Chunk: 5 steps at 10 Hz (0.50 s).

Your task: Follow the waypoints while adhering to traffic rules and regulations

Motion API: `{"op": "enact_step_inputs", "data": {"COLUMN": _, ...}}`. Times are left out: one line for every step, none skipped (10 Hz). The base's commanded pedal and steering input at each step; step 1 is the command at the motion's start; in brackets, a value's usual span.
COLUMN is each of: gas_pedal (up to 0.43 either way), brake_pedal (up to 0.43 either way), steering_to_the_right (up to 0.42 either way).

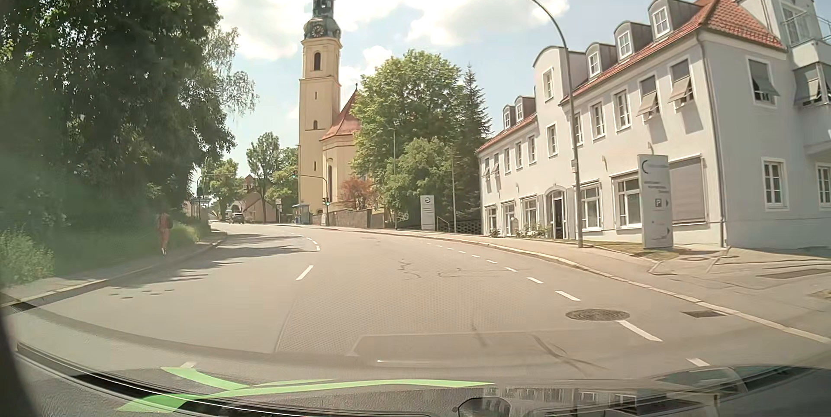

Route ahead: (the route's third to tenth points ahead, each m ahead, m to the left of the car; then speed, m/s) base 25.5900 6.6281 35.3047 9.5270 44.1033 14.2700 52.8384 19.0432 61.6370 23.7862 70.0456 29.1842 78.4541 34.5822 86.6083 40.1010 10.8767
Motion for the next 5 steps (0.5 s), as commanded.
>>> {"op": "enact_step_inputs", "data": {"gas_pedal": 0.138, "brake_pedal": 0.000, "steering_to_the_right": -0.058}}
{"op": "enact_step_inputs", "data": {"gas_pedal": 0.138, "brake_pedal": 0.000, "steering_to_the_right": -0.058}}
{"op": "enact_step_inputs", "data": {"gas_pedal": 0.138, "brake_pedal": 0.000, "steering_to_the_right": -0.058}}
{"op": "enact_step_inputs", "data": {"gas_pedal": 0.138, "brake_pedal": 0.000, "steering_to_the_right": -0.058}}
{"op": "enact_step_inputs", "data": {"gas_pedal": 0.138, "brake_pedal": 0.000, "steering_to_the_right": -0.058}}
